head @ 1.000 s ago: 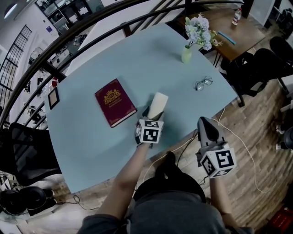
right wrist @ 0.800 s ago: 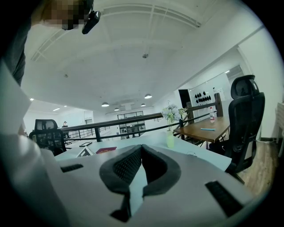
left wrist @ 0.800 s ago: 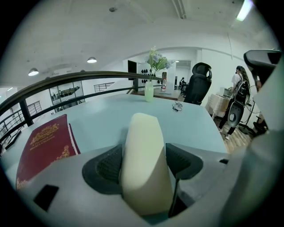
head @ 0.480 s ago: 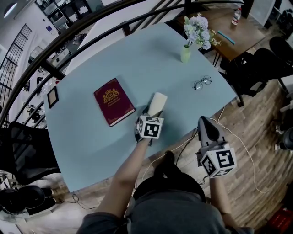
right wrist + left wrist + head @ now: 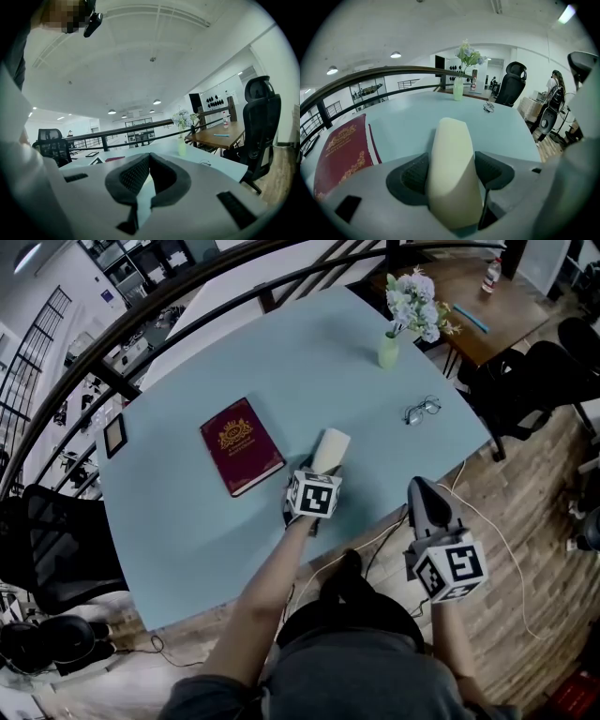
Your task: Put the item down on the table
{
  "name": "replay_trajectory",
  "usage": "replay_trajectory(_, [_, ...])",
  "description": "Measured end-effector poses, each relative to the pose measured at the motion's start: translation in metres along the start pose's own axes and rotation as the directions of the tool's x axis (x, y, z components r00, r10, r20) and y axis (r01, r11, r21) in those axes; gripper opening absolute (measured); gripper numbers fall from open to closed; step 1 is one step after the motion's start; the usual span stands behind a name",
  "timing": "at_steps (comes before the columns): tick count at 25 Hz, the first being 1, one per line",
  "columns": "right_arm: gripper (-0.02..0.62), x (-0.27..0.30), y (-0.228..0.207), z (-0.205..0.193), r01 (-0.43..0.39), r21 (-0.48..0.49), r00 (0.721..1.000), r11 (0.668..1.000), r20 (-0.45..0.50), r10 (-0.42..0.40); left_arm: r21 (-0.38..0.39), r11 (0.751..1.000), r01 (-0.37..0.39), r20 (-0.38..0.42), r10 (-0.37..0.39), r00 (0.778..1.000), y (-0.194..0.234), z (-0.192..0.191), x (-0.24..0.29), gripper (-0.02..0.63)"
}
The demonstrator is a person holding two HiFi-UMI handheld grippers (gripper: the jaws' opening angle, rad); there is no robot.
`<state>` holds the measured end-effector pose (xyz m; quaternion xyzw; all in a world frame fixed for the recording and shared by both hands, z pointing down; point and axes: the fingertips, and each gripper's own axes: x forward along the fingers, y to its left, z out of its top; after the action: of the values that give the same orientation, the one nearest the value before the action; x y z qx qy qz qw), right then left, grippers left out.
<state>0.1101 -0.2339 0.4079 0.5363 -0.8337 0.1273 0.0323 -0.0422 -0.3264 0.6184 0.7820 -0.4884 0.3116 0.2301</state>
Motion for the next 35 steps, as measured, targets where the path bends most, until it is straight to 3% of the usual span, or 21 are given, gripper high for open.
replay_trajectory(11, [0.003, -0.004, 0.005, -0.003, 0.006, 0.017, 1.000, 1.000, 0.010, -0.006, -0.017, 1.000, 0.011, -0.021, -0.011, 1.000, 0.003, -0.003, 0.002, 0.310])
replay_trajectory(17, [0.003, -0.010, 0.005, -0.002, 0.010, 0.012, 1.000, 1.000, 0.010, -0.010, 0.026, 1.000, -0.003, -0.010, 0.004, 1.000, 0.001, 0.001, -0.001, 0.313])
replay_trajectory(24, [0.003, -0.012, 0.004, 0.000, 0.014, 0.010, 1.000, 1.000, 0.014, -0.014, 0.042, 0.998, -0.038, 0.093, 0.034, 0.995, -0.002, 0.023, -0.023, 0.311])
replay_trajectory(29, [0.003, -0.012, 0.001, 0.004, 0.018, 0.011, 1.000, 1.000, 0.026, -0.018, 0.038, 0.999, -0.007, 0.149, 0.001, 0.989, -0.007, 0.032, -0.042, 0.311])
replay_trajectory(35, [0.003, -0.011, -0.002, 0.010, 0.027, 0.009, 0.998, 1.000, 0.048, -0.028, 0.046, 0.999, -0.009, 0.274, -0.004, 0.962, -0.008, 0.060, -0.083, 0.278])
